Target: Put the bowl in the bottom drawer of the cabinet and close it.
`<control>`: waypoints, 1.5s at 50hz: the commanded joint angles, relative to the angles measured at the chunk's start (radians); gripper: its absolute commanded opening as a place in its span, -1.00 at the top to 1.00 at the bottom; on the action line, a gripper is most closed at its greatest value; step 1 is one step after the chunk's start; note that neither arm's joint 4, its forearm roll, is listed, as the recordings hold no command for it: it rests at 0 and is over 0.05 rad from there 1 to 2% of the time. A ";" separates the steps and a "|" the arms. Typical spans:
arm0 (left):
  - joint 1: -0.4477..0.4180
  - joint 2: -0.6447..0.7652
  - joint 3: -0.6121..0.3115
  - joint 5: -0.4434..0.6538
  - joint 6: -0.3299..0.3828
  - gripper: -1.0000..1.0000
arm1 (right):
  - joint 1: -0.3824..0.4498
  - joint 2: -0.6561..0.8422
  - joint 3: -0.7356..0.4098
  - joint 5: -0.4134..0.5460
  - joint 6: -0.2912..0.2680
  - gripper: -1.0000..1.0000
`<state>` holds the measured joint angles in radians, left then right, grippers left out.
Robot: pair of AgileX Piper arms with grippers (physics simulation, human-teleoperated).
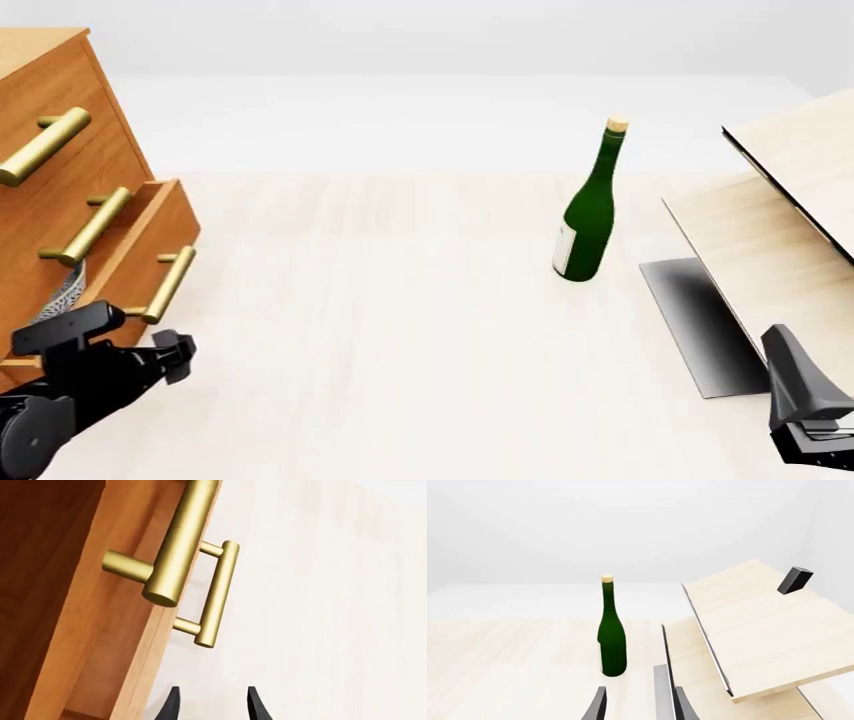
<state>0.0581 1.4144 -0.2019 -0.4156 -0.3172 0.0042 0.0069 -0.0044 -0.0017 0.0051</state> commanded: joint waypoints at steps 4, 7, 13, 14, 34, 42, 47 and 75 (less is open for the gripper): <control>0.050 -0.006 0.005 -0.004 0.022 -1.00 | 0.000 0.000 0.000 0.000 0.000 -1.00; 0.059 -0.009 0.004 -0.002 0.025 -1.00 | 0.000 0.000 0.000 0.000 0.000 -1.00; 0.089 -0.019 0.011 -0.005 0.040 -1.00 | 0.000 0.000 0.000 0.000 0.000 -1.00; 0.103 -0.027 0.014 -0.005 0.046 -1.00 | 0.000 0.000 0.000 0.000 0.000 -1.00; 0.208 -0.091 0.023 -0.001 0.112 -1.00 | 0.000 0.000 0.000 0.000 0.000 -1.00; 0.244 -0.102 0.023 -0.009 0.128 -1.00 | 0.000 0.000 0.000 0.000 0.000 -1.00; 0.265 -0.116 0.025 -0.016 0.140 -1.00 | 0.000 0.000 0.000 0.000 0.000 -1.00; 0.370 -0.167 0.089 -0.152 0.333 -1.00 | 0.000 0.000 0.000 0.000 0.000 -1.00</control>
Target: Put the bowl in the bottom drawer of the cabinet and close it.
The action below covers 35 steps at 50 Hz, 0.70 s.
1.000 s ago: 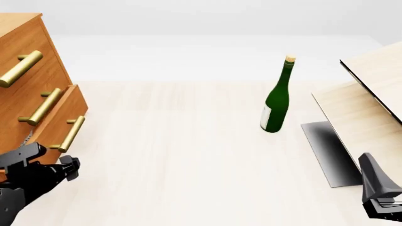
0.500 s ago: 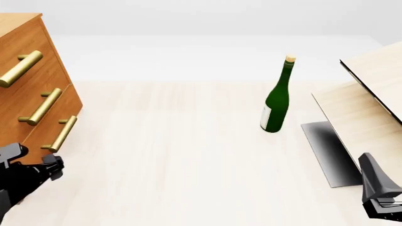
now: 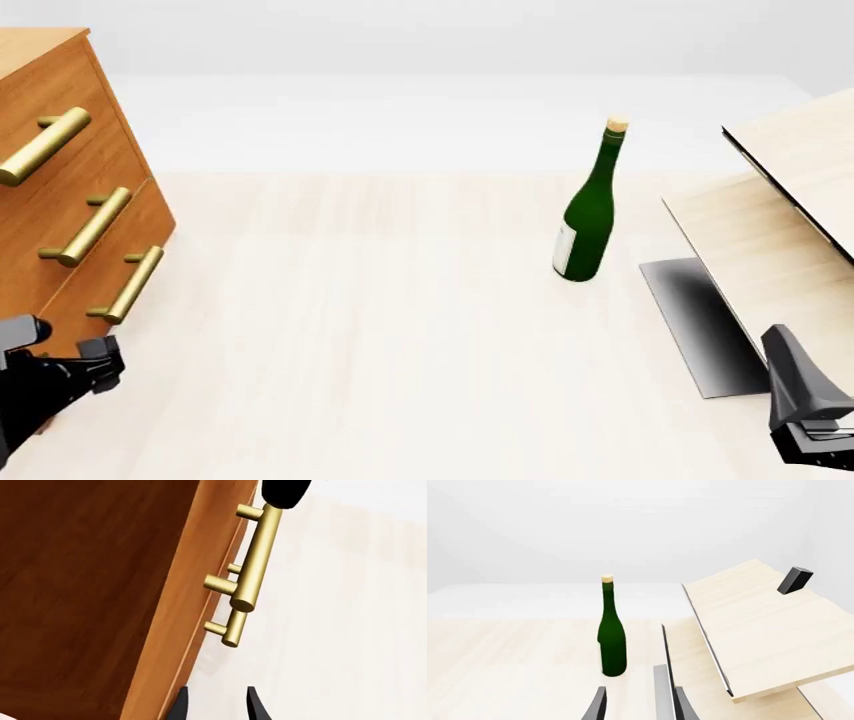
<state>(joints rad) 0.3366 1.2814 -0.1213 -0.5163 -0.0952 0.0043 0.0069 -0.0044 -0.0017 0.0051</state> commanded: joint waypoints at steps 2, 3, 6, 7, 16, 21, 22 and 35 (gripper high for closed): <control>0.094 -0.032 0.012 -0.063 0.122 -1.00 | 0.000 0.000 0.000 0.000 0.000 -1.00; 0.094 -0.031 0.013 -0.064 0.122 -1.00 | 0.000 0.000 0.000 0.000 0.000 -1.00; 0.104 -0.047 0.022 -0.074 0.147 -1.00 | 0.000 0.000 0.000 0.000 0.000 -1.00; 0.107 -0.042 0.022 -0.079 0.145 -1.00 | 0.000 0.000 0.000 0.000 0.000 -1.00; 0.123 -0.025 0.038 -0.122 0.174 -1.00 | 0.000 0.000 0.000 0.000 0.000 -1.00; 0.138 -0.035 0.051 -0.148 0.197 -1.00 | 0.000 0.000 0.000 0.000 0.000 -1.00; 0.139 -0.024 0.049 -0.150 0.193 -1.00 | 0.000 0.000 0.000 0.000 0.000 -1.00; 0.153 -0.009 0.064 -0.197 0.216 -1.00 | 0.000 0.000 0.000 0.000 0.000 -1.00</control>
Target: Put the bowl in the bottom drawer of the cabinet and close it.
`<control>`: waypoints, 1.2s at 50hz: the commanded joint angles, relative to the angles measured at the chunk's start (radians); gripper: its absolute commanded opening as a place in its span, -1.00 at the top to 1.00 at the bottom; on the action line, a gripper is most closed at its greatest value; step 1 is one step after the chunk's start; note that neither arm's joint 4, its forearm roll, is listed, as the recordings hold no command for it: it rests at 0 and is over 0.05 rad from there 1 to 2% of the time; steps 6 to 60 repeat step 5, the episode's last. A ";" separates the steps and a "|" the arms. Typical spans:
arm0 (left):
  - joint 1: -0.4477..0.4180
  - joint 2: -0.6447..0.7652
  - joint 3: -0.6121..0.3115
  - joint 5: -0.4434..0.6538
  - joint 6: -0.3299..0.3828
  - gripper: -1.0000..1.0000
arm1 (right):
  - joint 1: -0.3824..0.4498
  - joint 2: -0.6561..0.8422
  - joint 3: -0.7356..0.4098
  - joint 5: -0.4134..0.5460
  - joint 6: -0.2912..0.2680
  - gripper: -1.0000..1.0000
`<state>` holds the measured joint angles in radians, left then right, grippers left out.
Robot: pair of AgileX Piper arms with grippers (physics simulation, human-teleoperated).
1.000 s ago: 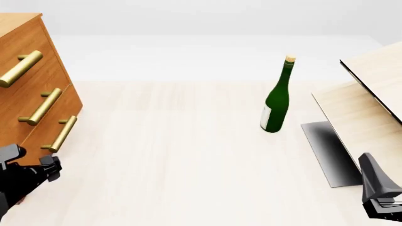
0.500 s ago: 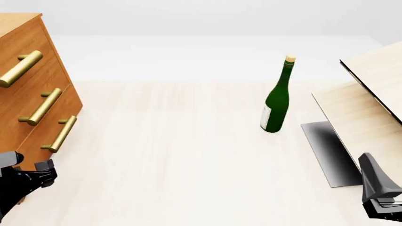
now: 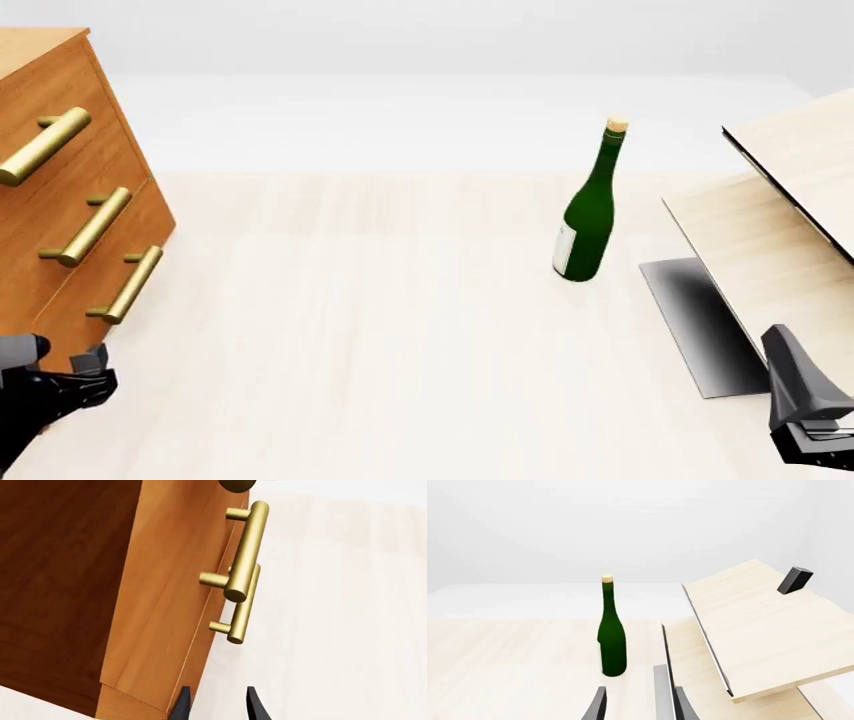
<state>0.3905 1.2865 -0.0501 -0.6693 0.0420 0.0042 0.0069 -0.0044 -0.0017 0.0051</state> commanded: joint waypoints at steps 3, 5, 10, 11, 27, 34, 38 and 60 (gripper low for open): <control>0.109 -0.018 -0.004 -0.052 0.084 -1.00 | 0.000 0.000 0.000 0.000 0.000 -1.00; 0.111 -0.016 -0.002 -0.056 0.086 -1.00 | 0.000 0.000 0.000 0.000 0.000 -1.00; 0.111 -0.016 -0.002 -0.056 0.086 -1.00 | 0.000 0.000 0.000 0.000 0.000 -1.00; 0.111 -0.016 -0.002 -0.056 0.086 -1.00 | 0.000 0.000 0.000 0.000 0.000 -1.00; 0.111 -0.016 -0.002 -0.056 0.086 -1.00 | 0.000 0.000 0.000 0.000 0.000 -1.00; 0.111 -0.016 -0.002 -0.056 0.086 -1.00 | 0.000 0.000 0.000 0.000 0.000 -1.00; 0.111 -0.016 -0.002 -0.056 0.086 -1.00 | 0.000 0.000 0.000 0.000 0.000 -1.00; 0.111 -0.016 -0.002 -0.056 0.086 -1.00 | 0.000 0.000 0.000 0.000 0.000 -1.00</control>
